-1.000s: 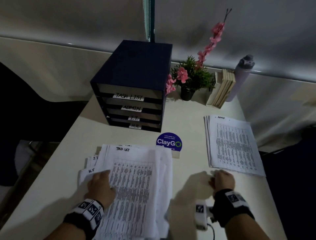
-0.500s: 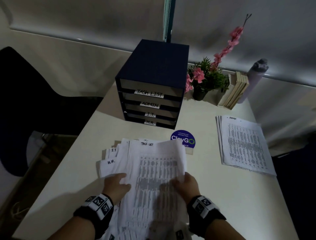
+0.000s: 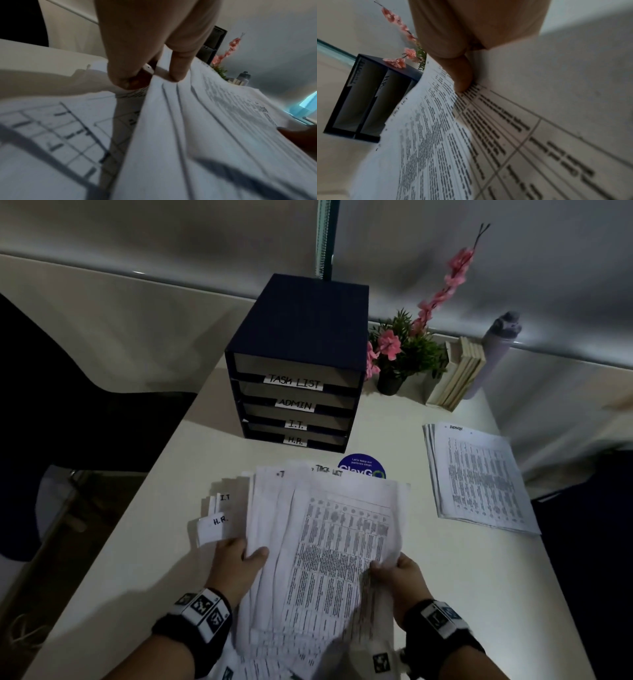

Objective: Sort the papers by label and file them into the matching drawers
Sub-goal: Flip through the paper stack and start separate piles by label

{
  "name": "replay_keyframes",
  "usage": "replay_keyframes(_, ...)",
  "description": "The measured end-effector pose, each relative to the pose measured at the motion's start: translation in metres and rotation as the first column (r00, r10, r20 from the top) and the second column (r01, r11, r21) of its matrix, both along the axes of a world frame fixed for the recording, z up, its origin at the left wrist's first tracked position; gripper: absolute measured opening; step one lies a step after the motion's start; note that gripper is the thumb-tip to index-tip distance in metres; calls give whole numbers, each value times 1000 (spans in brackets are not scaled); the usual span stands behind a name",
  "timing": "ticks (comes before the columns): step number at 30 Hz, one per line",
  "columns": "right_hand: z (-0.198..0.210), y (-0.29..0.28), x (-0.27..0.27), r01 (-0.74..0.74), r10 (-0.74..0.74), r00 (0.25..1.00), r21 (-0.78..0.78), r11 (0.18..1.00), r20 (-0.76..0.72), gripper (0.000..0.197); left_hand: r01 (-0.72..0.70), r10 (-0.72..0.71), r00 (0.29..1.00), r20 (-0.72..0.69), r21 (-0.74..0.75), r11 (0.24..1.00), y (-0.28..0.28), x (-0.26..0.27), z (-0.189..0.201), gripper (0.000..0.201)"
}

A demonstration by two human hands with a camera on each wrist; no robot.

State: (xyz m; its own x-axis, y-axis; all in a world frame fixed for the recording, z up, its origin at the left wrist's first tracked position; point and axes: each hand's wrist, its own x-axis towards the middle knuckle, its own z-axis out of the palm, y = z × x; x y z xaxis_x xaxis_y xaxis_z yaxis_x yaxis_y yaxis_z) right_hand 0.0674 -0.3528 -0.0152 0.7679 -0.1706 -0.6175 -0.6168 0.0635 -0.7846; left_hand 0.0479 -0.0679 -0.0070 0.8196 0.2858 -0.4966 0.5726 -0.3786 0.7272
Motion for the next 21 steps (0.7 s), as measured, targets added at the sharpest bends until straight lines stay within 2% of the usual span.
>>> replay_keyframes(4, 4, -2, 1, -69, 71, 997, -46, 997, 37, 6, -29, 29, 1000, -8, -24, 999, 5, -1, 1, 34)
replay_keyframes(8, -6, -13, 2, -20, 25, 999, -176, 984, 26, 5, -75, 75, 997, 3, -10, 997, 18, -2, -4, 41)
replay_keyframes(10, -7, -16, 0, -3, 8, 1000, -201, 980, 27, 15, -89, 90, 996, 14, -8, 996, 20, -3, -5, 45)
replay_keyframes(12, -5, -17, -3, 30, -27, 999, -146, 989, 21, 23, -106, 106, 993, 47, -5, 994, 20, -4, -4, 44)
replay_keyframes(16, 5, -11, -6, 24, -25, 999, 31, 999, 29, 20, -101, 107, 988, 112, -55, 993, 16, -5, 1, 41)
replay_keyframes(20, 8, -8, -3, 11, -23, 996, 143, 990, 82, 39, -87, 111, 981, 157, -152, 985, 12, -3, 6, 43)
replay_keyframes(21, 9, -6, -1, -10, -6, 994, 145, 989, 107, 38, -90, 121, 980, 161, -188, 978, 10, -2, 8, 43)
